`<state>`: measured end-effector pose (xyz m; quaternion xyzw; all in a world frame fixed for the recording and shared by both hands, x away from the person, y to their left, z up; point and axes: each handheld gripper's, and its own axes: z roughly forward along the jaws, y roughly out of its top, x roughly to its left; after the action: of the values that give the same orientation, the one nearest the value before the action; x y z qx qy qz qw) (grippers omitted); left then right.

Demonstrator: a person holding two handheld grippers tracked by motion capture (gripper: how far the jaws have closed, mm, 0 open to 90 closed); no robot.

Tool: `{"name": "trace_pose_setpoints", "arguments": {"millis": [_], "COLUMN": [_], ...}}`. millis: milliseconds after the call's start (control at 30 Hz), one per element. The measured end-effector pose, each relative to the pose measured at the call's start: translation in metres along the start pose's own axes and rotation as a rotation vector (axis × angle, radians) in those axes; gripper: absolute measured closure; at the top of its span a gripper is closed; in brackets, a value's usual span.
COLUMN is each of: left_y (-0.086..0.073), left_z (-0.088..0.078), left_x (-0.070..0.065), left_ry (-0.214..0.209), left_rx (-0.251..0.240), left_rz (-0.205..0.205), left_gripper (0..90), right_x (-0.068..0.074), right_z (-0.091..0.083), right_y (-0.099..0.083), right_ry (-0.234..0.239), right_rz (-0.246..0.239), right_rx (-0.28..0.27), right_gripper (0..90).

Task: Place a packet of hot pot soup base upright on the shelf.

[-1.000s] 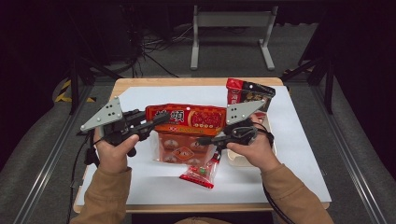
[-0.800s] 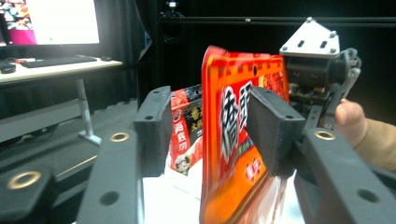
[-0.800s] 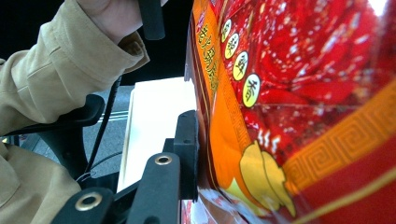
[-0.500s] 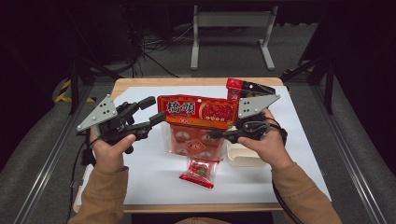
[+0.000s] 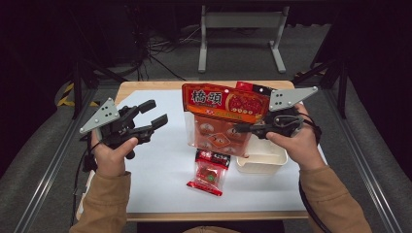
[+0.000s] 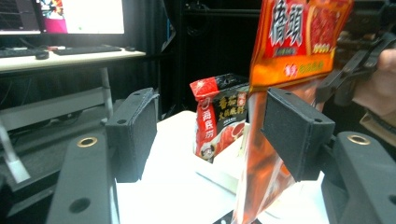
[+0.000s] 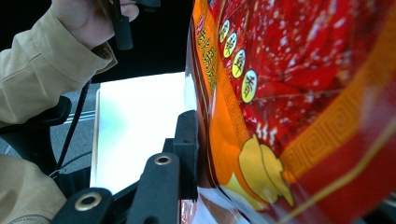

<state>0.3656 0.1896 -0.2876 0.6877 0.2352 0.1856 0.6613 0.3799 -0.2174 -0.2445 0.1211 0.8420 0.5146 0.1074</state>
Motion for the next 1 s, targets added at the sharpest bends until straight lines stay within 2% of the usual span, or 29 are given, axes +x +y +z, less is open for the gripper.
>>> {"name": "trace_pose_setpoints", "arguments": {"millis": [500,767,1000], "left_y": [-0.008,-0.016,-0.02], "left_z": [-0.003,0.002,0.001], "left_x": [0.013,0.022,0.028], "left_ry": [0.052,0.052,0.075], "left_rx": [0.041,0.079,0.1], "left_rz": [-0.014,-0.039,-0.048], "left_gripper": [33.4,31.0,30.4], "right_x": [-0.012,-0.022,-0.028], "right_z": [-0.027,-0.04,-0.05], "right_y": [0.001,-0.002,-0.006], "right_ry": [-0.095,-0.154,-0.214], "right_rz": [0.004,0.027,0.054], "right_rx": [0.022,0.022,0.022], "right_gripper": [71.0,71.0,71.0]}}
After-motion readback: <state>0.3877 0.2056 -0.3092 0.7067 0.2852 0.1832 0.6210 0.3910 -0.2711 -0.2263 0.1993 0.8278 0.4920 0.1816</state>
